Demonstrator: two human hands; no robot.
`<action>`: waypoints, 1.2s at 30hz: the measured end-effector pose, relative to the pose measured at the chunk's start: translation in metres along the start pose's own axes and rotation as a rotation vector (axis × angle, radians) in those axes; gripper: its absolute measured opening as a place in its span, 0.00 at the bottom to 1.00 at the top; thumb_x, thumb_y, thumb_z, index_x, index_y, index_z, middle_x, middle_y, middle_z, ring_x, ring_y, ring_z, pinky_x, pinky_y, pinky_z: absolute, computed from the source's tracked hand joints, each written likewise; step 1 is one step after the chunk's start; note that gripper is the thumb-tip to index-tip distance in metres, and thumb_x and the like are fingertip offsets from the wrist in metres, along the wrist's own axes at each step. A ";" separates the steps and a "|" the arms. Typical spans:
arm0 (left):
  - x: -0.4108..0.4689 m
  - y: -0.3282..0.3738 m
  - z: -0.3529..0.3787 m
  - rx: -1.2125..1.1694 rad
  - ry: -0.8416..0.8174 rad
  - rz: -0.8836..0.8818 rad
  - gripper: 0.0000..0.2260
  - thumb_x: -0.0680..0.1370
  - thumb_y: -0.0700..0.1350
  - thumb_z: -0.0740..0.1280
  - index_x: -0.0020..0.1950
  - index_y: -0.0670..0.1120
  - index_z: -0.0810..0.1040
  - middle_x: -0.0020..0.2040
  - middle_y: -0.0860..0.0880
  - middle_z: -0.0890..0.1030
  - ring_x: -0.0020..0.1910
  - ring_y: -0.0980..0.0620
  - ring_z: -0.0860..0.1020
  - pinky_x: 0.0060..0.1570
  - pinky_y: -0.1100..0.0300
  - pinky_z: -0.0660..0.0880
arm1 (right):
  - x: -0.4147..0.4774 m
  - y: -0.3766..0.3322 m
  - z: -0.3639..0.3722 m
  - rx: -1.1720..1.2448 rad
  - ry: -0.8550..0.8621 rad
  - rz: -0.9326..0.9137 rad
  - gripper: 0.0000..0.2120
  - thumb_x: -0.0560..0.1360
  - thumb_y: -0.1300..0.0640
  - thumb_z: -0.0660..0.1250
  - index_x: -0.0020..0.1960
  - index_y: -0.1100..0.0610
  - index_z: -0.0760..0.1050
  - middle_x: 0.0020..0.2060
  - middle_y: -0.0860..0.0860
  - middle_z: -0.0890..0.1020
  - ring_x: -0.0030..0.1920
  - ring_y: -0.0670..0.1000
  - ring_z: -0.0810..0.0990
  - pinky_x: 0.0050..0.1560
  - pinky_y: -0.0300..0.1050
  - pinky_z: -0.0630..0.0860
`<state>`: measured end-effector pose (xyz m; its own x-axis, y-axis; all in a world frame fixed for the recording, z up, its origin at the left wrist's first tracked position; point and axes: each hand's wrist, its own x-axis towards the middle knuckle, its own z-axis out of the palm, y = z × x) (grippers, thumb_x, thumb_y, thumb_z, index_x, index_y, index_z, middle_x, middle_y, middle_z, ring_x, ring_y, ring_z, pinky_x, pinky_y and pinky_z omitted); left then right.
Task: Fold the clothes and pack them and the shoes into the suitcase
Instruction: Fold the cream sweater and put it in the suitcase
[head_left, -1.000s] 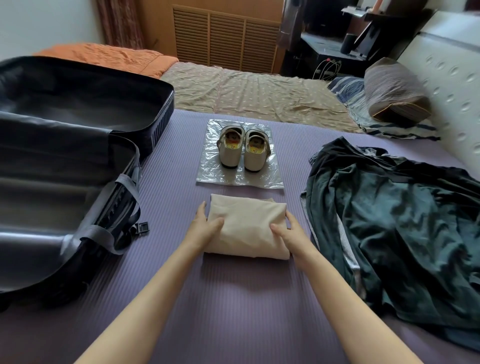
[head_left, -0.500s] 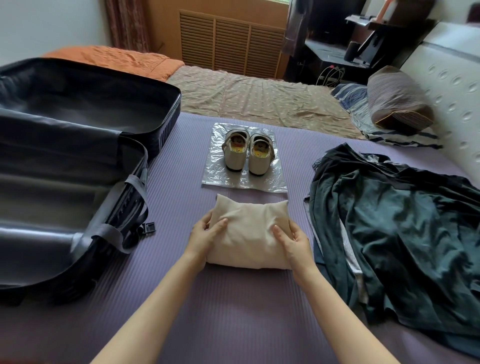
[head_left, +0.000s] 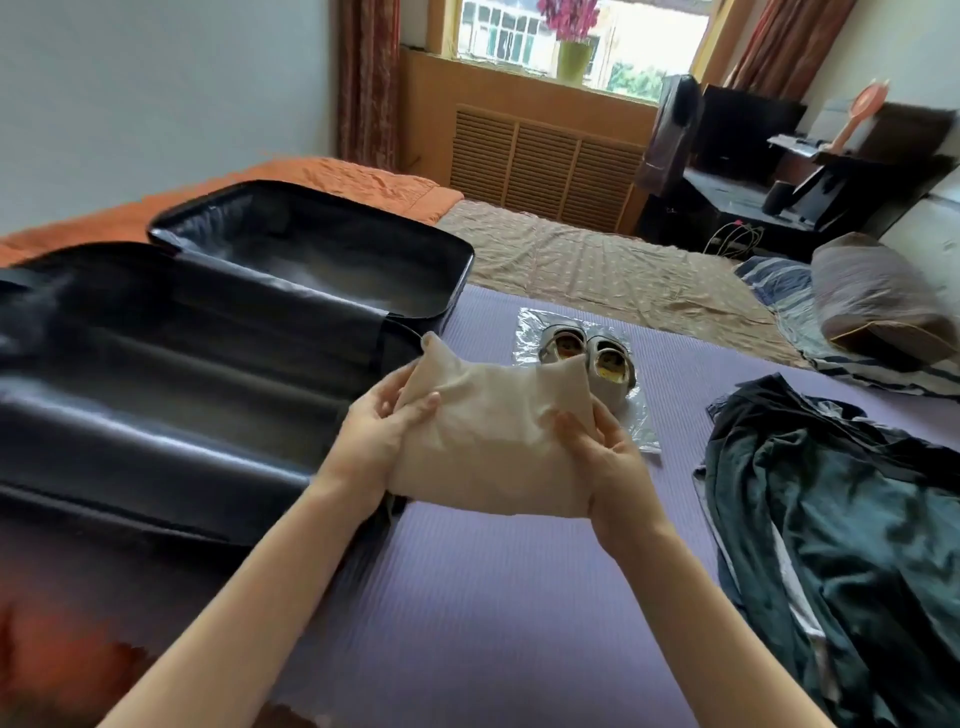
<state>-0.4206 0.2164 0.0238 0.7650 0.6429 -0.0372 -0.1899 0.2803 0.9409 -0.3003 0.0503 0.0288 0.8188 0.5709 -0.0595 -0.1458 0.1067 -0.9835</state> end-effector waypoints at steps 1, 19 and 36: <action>0.001 0.018 -0.015 0.013 0.012 0.032 0.15 0.76 0.39 0.67 0.61 0.50 0.76 0.50 0.49 0.84 0.46 0.54 0.83 0.41 0.64 0.79 | 0.003 -0.007 0.020 0.000 -0.026 -0.012 0.15 0.75 0.58 0.68 0.61 0.51 0.77 0.54 0.54 0.83 0.52 0.57 0.81 0.55 0.57 0.77; 0.165 0.151 -0.324 0.459 0.436 0.216 0.18 0.76 0.37 0.66 0.66 0.42 0.73 0.58 0.46 0.77 0.55 0.51 0.75 0.48 0.66 0.72 | 0.153 0.055 0.391 0.086 -0.065 -0.019 0.22 0.77 0.67 0.57 0.67 0.52 0.73 0.57 0.50 0.80 0.56 0.51 0.79 0.59 0.46 0.76; 0.178 0.071 -0.412 0.785 0.698 -0.013 0.23 0.74 0.40 0.70 0.68 0.41 0.72 0.64 0.41 0.75 0.63 0.43 0.73 0.62 0.54 0.68 | 0.157 0.169 0.430 -0.303 -0.063 0.183 0.26 0.75 0.55 0.64 0.72 0.55 0.64 0.67 0.56 0.66 0.62 0.56 0.72 0.64 0.50 0.70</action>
<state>-0.5511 0.6443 -0.0550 0.1922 0.9814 0.0003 0.4593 -0.0902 0.8837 -0.4348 0.5080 -0.0733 0.7573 0.6082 -0.2380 -0.1077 -0.2432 -0.9640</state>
